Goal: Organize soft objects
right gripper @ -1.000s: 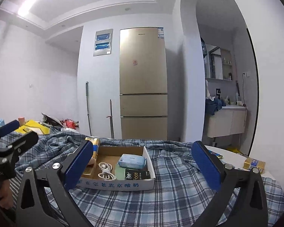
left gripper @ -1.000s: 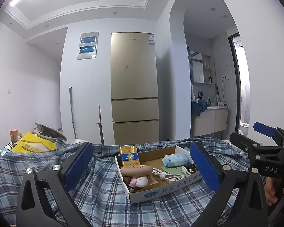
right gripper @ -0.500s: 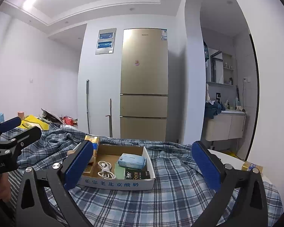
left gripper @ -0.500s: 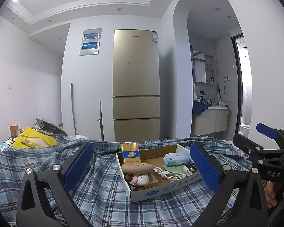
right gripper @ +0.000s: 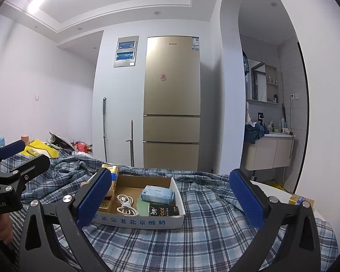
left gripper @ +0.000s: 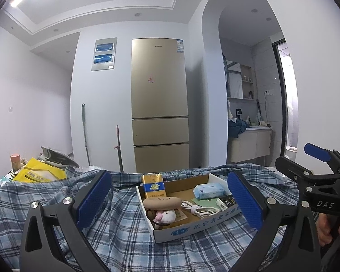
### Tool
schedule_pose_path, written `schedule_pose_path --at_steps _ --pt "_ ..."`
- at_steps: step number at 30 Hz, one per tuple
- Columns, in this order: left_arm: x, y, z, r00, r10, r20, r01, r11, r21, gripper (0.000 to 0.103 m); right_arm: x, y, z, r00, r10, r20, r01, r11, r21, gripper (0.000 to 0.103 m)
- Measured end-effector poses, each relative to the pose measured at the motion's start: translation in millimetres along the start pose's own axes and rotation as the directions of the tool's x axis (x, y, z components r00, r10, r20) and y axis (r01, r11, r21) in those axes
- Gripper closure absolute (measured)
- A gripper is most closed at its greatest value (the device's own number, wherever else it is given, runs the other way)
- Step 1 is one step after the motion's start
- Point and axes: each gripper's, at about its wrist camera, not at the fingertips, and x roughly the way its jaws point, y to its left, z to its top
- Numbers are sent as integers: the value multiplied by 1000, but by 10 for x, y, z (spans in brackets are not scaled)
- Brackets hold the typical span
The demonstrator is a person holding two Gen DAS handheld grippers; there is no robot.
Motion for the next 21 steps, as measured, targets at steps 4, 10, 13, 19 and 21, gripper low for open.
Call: schedule_pose_path --at_steps 4,10,13,19,21 --pt "-9 -19 -4 1000 2 -1 -2 1000 2 0 -1 -1 0 1000 0 0 0 1000 0 0" --pt "0 -27 -2 1000 -6 -3 6 1000 4 0 -19 -4 1 1000 -4 13 4 1000 4 0" --pt "33 -30 -6 999 -27 -23 27 1000 2 0 -23 -4 1 1000 -4 13 4 1000 3 0" --pt "12 -22 -4 1000 -22 -19 22 1000 -4 0 -23 0 2 1000 -5 16 4 1000 3 0" --pt "16 -8 1 1000 -22 -18 22 1000 -3 0 -32 1 5 1000 -4 15 4 1000 2 0"
